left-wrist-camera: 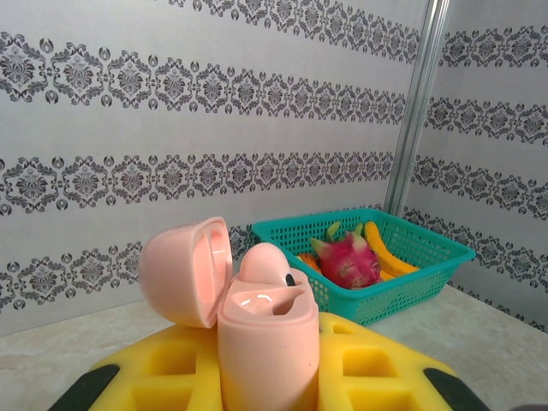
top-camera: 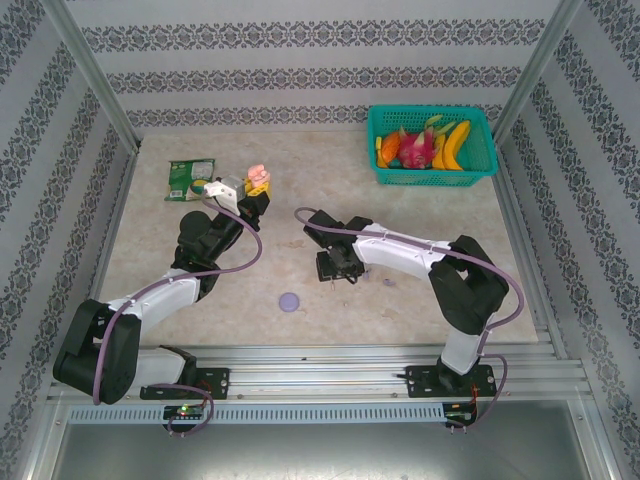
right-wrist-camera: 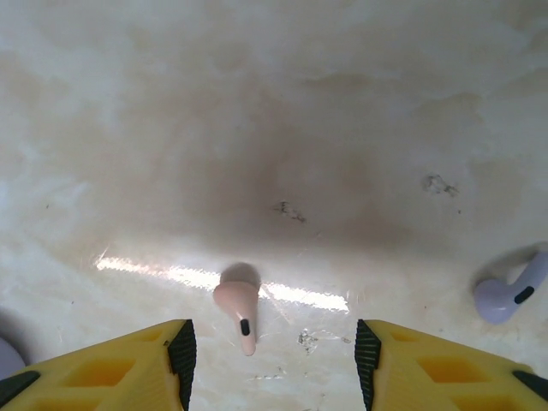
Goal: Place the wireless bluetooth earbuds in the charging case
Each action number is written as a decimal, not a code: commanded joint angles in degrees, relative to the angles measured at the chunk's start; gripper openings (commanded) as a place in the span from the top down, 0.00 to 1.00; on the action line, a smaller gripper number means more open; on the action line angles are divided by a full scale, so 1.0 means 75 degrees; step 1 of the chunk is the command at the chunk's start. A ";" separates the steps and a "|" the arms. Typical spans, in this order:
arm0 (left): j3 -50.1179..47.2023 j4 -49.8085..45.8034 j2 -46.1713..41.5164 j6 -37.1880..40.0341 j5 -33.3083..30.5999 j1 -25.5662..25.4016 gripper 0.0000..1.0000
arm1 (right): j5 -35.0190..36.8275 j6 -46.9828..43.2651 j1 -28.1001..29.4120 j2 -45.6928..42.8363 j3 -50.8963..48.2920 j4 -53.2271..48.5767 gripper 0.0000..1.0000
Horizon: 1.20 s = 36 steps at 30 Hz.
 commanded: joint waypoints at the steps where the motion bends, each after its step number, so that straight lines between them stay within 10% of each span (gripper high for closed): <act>1: 0.0299 0.0252 0.0087 -0.0131 0.0125 0.0077 1.00 | 0.0141 0.0684 0.0013 0.0087 0.0005 -0.0084 0.46; 36: 0.0335 0.0279 0.0153 -0.0177 0.0136 0.0067 1.00 | 0.0057 0.0591 0.0388 0.1225 0.0514 -0.0003 0.58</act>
